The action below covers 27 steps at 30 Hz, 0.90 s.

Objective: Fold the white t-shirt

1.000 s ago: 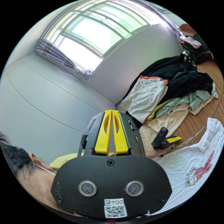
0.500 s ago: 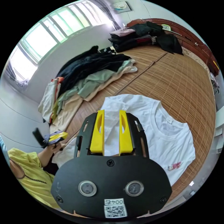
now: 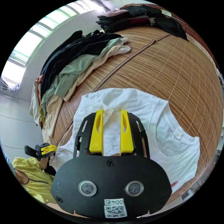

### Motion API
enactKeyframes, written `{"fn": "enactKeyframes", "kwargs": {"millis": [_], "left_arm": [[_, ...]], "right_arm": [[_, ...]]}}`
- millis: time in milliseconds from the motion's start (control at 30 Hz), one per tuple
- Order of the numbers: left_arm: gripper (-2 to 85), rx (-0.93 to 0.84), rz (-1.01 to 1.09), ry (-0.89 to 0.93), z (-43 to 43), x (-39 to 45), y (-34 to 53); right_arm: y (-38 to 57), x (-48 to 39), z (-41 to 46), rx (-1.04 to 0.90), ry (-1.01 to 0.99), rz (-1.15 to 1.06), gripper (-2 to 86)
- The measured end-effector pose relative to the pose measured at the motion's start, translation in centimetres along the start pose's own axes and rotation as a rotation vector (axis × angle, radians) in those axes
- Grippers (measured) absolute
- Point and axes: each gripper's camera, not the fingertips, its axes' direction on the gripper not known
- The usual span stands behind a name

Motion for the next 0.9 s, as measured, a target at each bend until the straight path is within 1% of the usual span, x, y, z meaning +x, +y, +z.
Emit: {"fn": "enactKeyframes", "kwargs": {"millis": [67,100,200,267,367,467,600,667,700,767,800,867,900], "left_arm": [[0.2,-0.009,0.009,-0.029,0.2,0.8,0.0],[0.2,-0.011,0.016,-0.046,0.2,1.3,0.0],[0.2,-0.001,0.036,-0.102,0.0,2.7,0.1],[0.2,0.0,0.046,-0.129,0.0,3.5,0.2],[0.2,-0.002,0.054,-0.162,0.0,4.3,0.2],[0.3,-0.001,0.049,-0.172,0.0,4.6,0.2],[0.3,-0.007,0.032,-0.173,0.1,4.5,0.1],[0.3,-0.008,0.022,-0.175,0.1,4.4,0.0],[0.3,-0.01,0.018,-0.176,0.1,4.4,0.0],[0.3,-0.013,0.012,-0.172,0.2,4.2,-0.1],[0.3,-0.015,0.005,-0.17,0.2,4.1,-0.2],[0.3,-0.013,-0.002,-0.168,0.1,3.9,-0.2],[0.3,-0.008,-0.002,-0.169,0.0,3.9,-0.2]], "right_arm": [[0.0,-0.2,0.1,-0.007,-0.11,-0.006,3.1],[0.1,-0.4,-0.1,0.004,-0.123,-0.006,1.7],[0.8,-1.5,-2.1,0.091,-0.14,0.027,0.2],[1.9,-2.8,-4.3,0.185,-0.169,0.053,-0.3],[4.0,-4.3,-6.6,0.3,-0.142,0.132,-0.4],[6.2,-5.1,-7.2,0.36,-0.108,0.229,-0.4],[7.3,-5.1,-4.9,0.321,-0.05,0.326,0.3],[8.3,-6.0,-3.9,0.325,0.054,0.352,1.5],[8.7,-6.6,-3.9,0.338,0.074,0.333,1.8],[10.9,-10.6,-3.5,0.385,0.132,0.173,4.5],[11.5,-11.8,-3.1,0.382,0.16,0.142,4.7],[13.4,-16.8,-1.3,0.344,0.289,-0.027,6.0],[13.8,-18.1,-0.7,0.33,0.325,-0.076,6.2]]}}
